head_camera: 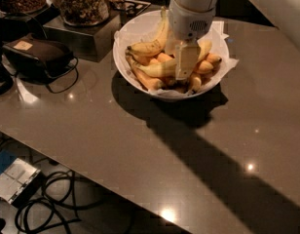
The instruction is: Pick banana from white bowl
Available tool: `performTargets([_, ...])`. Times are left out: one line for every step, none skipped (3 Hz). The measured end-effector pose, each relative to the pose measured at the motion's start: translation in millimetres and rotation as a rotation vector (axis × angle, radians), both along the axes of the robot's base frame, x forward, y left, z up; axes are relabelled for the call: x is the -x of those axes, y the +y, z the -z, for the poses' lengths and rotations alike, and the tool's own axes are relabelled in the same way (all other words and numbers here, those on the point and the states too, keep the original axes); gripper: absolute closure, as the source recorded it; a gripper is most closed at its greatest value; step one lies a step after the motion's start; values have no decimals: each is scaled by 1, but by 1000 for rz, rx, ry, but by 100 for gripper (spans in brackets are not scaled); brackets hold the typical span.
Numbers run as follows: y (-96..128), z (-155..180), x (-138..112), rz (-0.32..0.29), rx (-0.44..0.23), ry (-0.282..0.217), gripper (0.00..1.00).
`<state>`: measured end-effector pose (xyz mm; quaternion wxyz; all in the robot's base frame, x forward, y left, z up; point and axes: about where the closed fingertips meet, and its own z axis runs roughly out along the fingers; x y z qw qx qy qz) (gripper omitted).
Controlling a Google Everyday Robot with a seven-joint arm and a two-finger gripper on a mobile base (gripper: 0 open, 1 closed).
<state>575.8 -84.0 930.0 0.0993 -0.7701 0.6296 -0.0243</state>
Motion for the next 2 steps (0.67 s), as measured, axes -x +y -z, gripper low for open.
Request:
performTargets([-3,3,1,3,4,6,41])
performTargets([-6,7,1,2,13,14,40])
